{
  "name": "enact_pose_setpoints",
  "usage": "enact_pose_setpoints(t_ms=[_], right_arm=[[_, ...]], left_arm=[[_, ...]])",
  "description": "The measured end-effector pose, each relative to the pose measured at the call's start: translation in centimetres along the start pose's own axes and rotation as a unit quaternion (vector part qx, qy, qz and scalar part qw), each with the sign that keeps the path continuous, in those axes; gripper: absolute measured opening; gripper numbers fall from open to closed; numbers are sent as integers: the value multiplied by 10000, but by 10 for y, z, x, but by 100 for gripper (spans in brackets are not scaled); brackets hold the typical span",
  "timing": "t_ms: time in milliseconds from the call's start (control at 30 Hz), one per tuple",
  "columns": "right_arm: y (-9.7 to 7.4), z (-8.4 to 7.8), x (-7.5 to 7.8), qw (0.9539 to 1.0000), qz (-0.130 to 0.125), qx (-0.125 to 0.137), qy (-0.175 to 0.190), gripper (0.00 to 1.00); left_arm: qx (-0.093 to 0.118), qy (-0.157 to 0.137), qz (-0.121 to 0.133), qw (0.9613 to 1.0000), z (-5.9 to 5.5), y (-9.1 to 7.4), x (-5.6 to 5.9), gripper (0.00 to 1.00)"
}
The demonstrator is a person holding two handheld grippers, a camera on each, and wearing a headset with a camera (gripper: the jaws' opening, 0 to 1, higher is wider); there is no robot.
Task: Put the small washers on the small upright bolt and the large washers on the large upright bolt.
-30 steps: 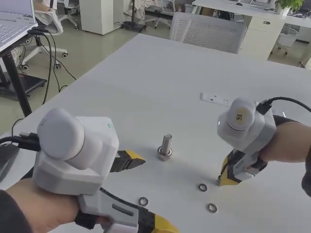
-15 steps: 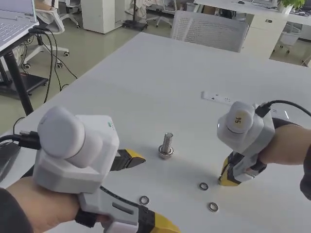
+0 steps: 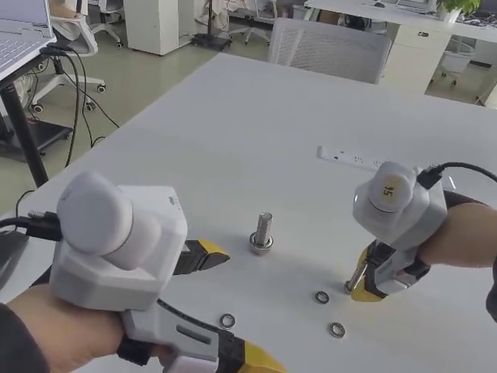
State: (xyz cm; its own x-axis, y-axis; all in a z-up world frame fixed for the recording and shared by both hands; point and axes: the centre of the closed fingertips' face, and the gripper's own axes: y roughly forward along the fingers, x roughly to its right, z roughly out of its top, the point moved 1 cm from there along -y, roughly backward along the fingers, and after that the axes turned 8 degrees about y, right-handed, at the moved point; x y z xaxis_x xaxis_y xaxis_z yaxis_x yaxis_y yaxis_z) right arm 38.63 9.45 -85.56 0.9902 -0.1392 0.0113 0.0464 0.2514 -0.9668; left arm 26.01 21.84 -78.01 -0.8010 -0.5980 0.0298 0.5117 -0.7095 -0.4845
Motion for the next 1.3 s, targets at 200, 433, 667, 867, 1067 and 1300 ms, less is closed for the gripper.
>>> enact_pose_setpoints(t_ms=[200,433,667,867,1067,1300], right_arm=[[-6,-9,-6,9996,-42,168,227,28],[-12,-18,-15,9986,-80,291,423,30],[-14,-28,-21,9983,-81,276,512,30],[-14,-29,-31,9984,-59,263,506,30],[-13,-24,-43,9988,-5,269,410,30],[-8,-16,-56,9994,87,219,249,30]], left_arm=[[10,21,-9,10000,0,-1,2,86],[5,46,-33,10000,0,-2,4,86],[12,61,-43,10000,1,-2,4,86],[-2,77,-53,10000,1,-1,4,86],[-5,94,-73,9999,2,0,5,86],[11,110,-73,9999,3,0,6,86]])
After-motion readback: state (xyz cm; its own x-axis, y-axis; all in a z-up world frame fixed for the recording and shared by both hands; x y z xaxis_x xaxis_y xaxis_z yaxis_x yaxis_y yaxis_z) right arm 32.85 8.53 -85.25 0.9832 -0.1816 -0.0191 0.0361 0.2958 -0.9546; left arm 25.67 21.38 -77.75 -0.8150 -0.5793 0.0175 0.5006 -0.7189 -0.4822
